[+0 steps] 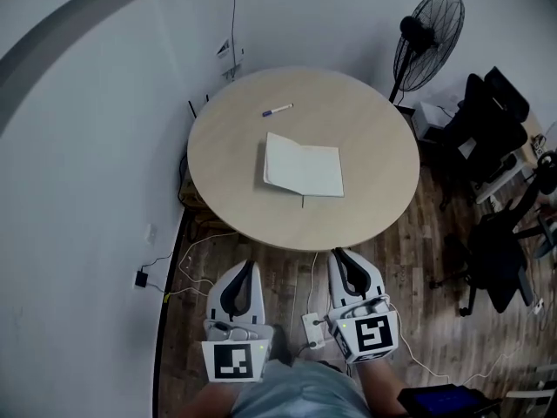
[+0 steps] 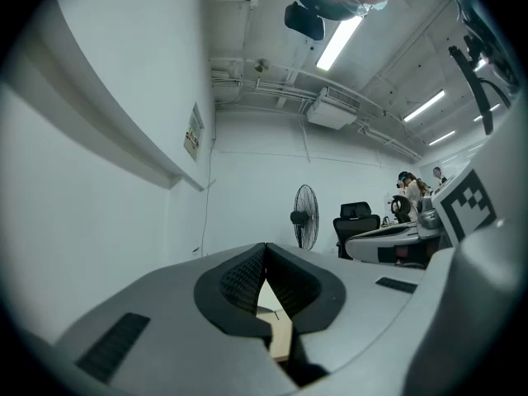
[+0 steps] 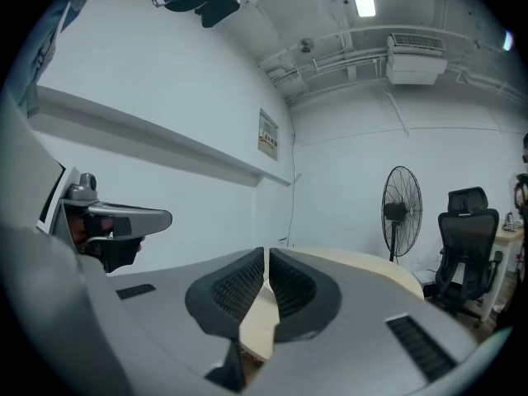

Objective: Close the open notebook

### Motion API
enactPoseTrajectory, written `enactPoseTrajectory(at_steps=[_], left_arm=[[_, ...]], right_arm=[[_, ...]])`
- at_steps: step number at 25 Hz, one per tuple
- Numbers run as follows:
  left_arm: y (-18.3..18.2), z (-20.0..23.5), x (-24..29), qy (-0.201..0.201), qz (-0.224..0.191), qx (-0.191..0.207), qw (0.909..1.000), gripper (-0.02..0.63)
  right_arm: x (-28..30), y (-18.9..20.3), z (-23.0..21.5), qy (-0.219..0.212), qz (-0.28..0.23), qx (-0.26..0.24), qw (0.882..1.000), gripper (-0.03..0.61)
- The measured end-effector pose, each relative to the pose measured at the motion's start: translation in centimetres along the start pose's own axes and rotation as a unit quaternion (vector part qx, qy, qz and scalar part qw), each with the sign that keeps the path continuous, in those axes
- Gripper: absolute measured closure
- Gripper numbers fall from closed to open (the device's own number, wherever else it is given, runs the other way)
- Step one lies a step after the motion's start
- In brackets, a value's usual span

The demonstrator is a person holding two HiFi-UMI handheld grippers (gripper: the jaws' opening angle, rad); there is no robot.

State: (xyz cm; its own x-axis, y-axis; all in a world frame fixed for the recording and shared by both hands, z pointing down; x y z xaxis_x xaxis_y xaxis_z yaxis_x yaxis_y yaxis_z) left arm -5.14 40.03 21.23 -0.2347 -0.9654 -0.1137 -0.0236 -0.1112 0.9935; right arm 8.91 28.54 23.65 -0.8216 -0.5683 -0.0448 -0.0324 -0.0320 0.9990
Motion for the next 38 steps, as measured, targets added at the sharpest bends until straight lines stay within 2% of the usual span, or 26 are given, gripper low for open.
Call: enactPoseTrajectory(at_steps=[6,16,23,31,38], left_arm=[[-0.2,4.0,3.5,0.023,-0.008,0.000,0.9997,0.595],[2.3,5.2,6.1,0.047,0.011,-0.022,0.9986,0.595],[3.9,4.1,8.7,0.067,0.035,-0.009,0.9971,0.595],[5.8,1.8,12.8,0.079,0.060,-0.007,0.9950,0.595],[7.3,0.1,19.9,0.086,0.074,0.009,0.9935,0.595]], right_arm=[[4.2,-1.4,0.3,0.028,-0.019,-0.011,0.999,0.529],[6.1,-0.2,-0.3,0.052,-0.002,-0.014,0.999,0.529],[6.0,1.8,-3.0,0.092,0.038,0.009,0.995,0.529],[6.9,4.6,-6.8,0.084,0.043,0.030,0.995,0.529],[11.1,5.7,-12.9,0.092,0.053,0.043,0.993,0.529]])
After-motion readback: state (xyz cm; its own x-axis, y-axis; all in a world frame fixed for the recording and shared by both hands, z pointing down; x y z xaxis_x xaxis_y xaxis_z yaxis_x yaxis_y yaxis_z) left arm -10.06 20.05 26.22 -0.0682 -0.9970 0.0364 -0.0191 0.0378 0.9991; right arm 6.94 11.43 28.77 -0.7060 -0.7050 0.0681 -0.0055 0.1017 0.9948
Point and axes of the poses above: the fingertips, and each gripper's own axes: x forward along the fingers, z to its left, y out of its underside, the point moved 6 cm from there along -x, backward along the fingers, and after that the axes turned 7 degrees about -z, right-handed, at the moved point
